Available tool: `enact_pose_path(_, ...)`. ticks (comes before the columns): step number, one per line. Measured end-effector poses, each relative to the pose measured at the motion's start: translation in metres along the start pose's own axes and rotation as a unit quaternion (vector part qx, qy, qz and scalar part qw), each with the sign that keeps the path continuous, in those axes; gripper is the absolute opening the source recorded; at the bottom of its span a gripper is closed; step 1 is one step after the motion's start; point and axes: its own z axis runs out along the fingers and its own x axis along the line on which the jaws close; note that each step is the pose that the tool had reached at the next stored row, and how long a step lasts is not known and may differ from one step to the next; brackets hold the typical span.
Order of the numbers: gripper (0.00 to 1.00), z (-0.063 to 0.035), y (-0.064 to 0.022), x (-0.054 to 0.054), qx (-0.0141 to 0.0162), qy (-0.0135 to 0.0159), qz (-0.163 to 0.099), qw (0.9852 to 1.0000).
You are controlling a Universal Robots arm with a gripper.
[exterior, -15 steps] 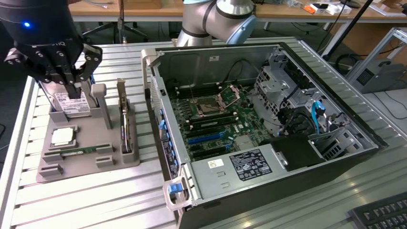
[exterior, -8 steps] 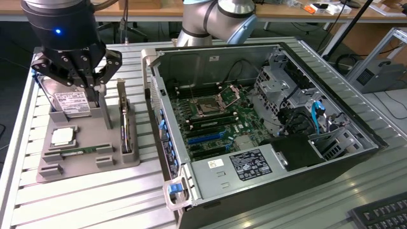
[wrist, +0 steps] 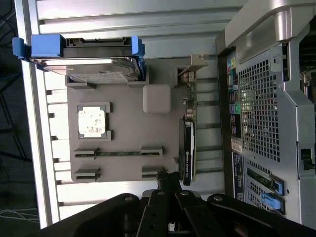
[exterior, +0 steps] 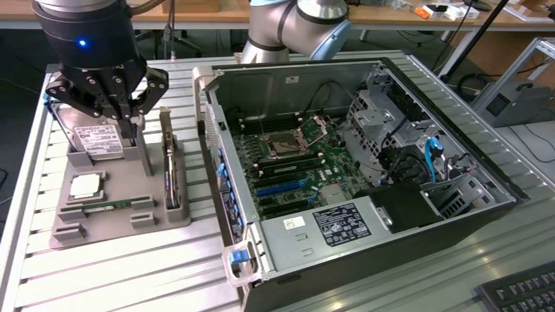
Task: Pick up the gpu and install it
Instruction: 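Reach for the gpu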
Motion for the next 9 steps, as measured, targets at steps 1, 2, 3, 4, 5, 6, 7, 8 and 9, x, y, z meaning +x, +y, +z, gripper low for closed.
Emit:
enact_pose_path(1,0.11,0.0000,0.0000,0.000,0.0000,0.0000,0.000,1.0000)
enact_pose_path(2,0.11,0.0002,0.0003,-0.004,0.0001,0.0001,0.000,1.0000)
enact_pose_path(3,0.11,0.0006,0.0007,-0.009,0.0000,0.0000,0.000,1.0000)
enact_pose_path(4,0.11,0.0008,0.0010,-0.014,0.0000,0.0000,0.000,1.0000)
enact_pose_path(5,0.11,0.0012,0.0014,-0.019,0.0000,-0.0001,0.000,1.0000)
enact_pose_path(6,0.11,0.0013,0.0016,-0.022,0.0001,0.0000,0.000,1.0000)
enact_pose_path(7,0.11,0.0014,0.0018,-0.025,0.0000,0.0000,0.000,1.0000)
enact_pose_path(8,0.11,0.0015,0.0019,-0.025,0.0000,-0.0001,0.000,1.0000)
enact_pose_path(9,0.11,0.0015,0.0019,-0.025,0.0000,0.0000,0.000,1.0000)
